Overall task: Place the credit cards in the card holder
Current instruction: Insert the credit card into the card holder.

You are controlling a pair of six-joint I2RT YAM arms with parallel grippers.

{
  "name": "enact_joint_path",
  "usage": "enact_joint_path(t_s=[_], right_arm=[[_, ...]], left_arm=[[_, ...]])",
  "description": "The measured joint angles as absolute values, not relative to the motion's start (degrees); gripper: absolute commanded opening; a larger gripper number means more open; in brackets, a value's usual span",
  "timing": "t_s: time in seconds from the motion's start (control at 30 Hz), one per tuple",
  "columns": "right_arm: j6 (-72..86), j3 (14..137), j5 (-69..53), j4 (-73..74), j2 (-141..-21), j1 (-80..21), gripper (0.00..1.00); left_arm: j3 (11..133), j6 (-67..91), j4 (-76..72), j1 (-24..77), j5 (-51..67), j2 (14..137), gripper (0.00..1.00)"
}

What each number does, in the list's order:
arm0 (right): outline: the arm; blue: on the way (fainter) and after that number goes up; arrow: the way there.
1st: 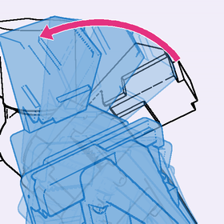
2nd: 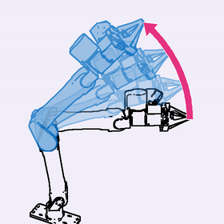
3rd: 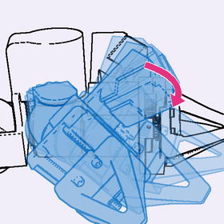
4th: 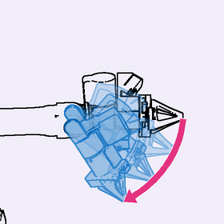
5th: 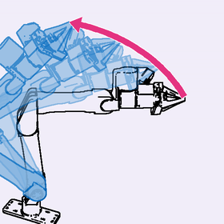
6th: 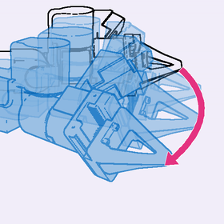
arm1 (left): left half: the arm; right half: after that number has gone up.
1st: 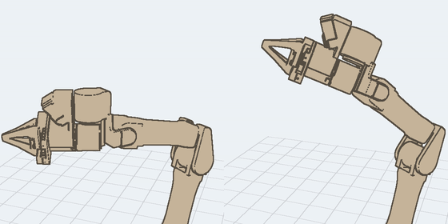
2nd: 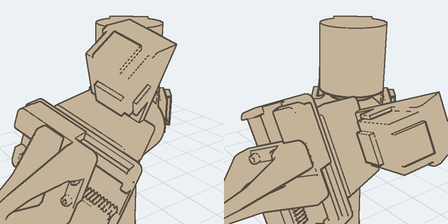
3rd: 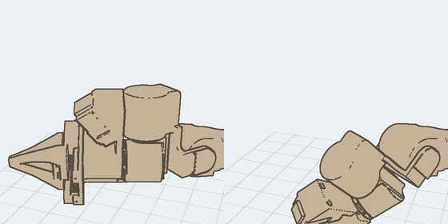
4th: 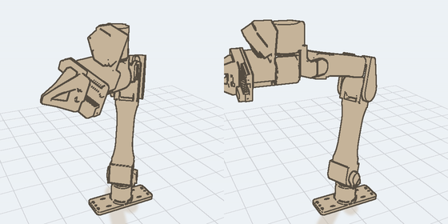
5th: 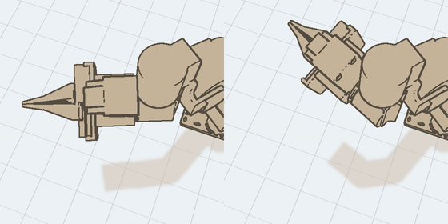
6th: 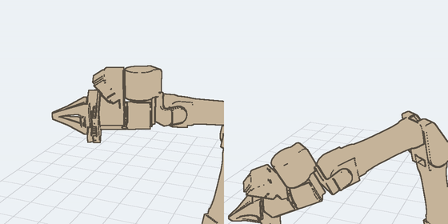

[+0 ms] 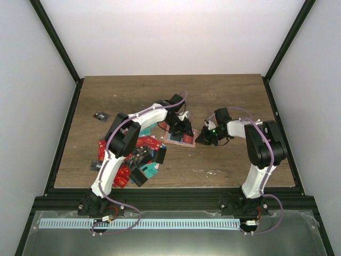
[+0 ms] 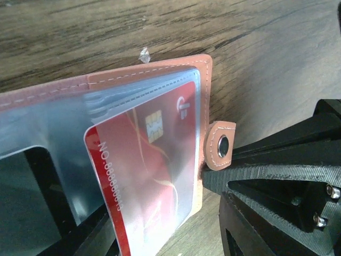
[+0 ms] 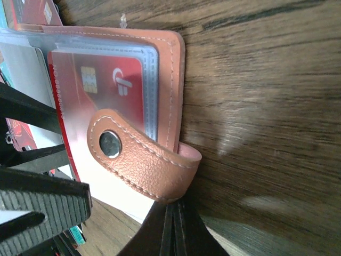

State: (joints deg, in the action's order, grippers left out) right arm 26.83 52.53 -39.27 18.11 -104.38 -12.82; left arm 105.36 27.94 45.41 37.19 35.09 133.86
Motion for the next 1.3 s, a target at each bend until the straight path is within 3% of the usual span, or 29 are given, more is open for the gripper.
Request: enact_joint_path(t_s=[0.57, 0.67, 0.87, 1.3], right_arm=[[24.4, 52.6, -36.4, 20.4, -102.9, -13.0, 0.07], [23.7, 53.1, -35.1, 22.7, -101.9, -13.0, 0.12], [22.2, 56.7, -32.2, 27.4, -99.5, -13.5, 0.32], [22.7, 60.6, -31.2, 27.4, -99.7, -16.0, 0.24]], left_arm=[[105.1, 26.7, 53.6, 35.8, 34.9, 128.4, 0.96], [104.9, 26.8, 54.0, 34.5, 35.2, 126.2, 0.96], [101.9, 24.9, 54.1, 31.0, 33.3, 120.8, 0.96], [88.8, 17.1, 45.1, 22.3, 37.1, 119.7, 0.9]])
